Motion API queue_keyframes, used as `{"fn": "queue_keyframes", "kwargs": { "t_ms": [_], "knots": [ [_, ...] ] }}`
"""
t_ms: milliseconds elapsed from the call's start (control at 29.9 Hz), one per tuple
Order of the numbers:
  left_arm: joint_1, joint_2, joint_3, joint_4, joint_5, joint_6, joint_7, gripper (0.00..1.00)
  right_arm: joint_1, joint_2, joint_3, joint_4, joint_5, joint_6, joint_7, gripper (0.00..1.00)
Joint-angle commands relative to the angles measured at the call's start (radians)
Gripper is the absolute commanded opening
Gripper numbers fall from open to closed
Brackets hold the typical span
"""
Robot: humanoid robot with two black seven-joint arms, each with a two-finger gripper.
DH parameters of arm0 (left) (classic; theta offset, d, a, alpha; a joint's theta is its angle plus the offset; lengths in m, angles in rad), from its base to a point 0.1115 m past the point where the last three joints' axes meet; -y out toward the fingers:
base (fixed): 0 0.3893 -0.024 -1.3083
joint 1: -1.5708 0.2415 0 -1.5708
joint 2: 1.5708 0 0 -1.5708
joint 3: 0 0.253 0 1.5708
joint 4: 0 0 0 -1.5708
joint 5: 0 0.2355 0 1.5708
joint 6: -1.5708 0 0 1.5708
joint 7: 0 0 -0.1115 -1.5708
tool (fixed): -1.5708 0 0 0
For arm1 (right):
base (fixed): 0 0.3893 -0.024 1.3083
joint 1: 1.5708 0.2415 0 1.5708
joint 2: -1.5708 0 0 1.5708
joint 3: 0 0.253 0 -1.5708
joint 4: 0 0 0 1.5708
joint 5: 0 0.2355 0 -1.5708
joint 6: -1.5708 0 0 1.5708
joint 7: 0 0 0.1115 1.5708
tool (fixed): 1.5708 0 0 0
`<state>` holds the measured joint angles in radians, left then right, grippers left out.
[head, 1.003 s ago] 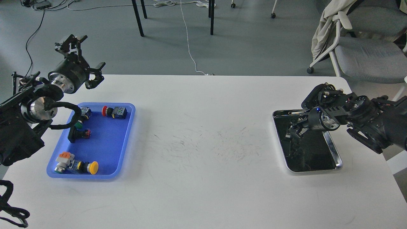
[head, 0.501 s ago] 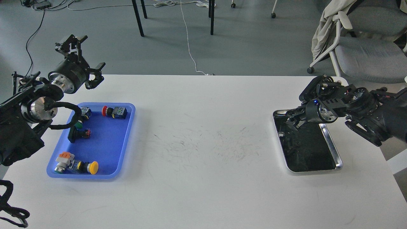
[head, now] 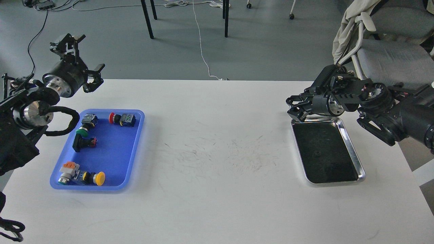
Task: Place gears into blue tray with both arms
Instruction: 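Carry the black gear with the right gripper toward the table center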
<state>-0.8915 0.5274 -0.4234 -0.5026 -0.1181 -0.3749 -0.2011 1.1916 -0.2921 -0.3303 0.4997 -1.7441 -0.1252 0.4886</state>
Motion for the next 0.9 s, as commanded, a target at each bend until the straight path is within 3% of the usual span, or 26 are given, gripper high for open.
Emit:
{"fn": "queue_keyframes", "kwargs": {
  "t_ms": [0,501,869],
  "knots": [
    [0.0,0.028,0.0,-0.02,0.0,-0.001,0.002,0.99,0.0,0.037,0.037,-0.004,0.0,-0.045,0.0,0.01],
    [0.0,0.181,0.008,-0.142,-0.005,0.007,0.006,0.99,-0.044,0.292,0.074,-0.024,0.0,-0.286,0.0,0.01],
    [0.0,0.226,0.009,-0.177,-0.006,0.01,0.006,0.99,-0.078,0.292,0.042,0.003,-0.003,-0.363,0.0,0.01]
  ]
}}
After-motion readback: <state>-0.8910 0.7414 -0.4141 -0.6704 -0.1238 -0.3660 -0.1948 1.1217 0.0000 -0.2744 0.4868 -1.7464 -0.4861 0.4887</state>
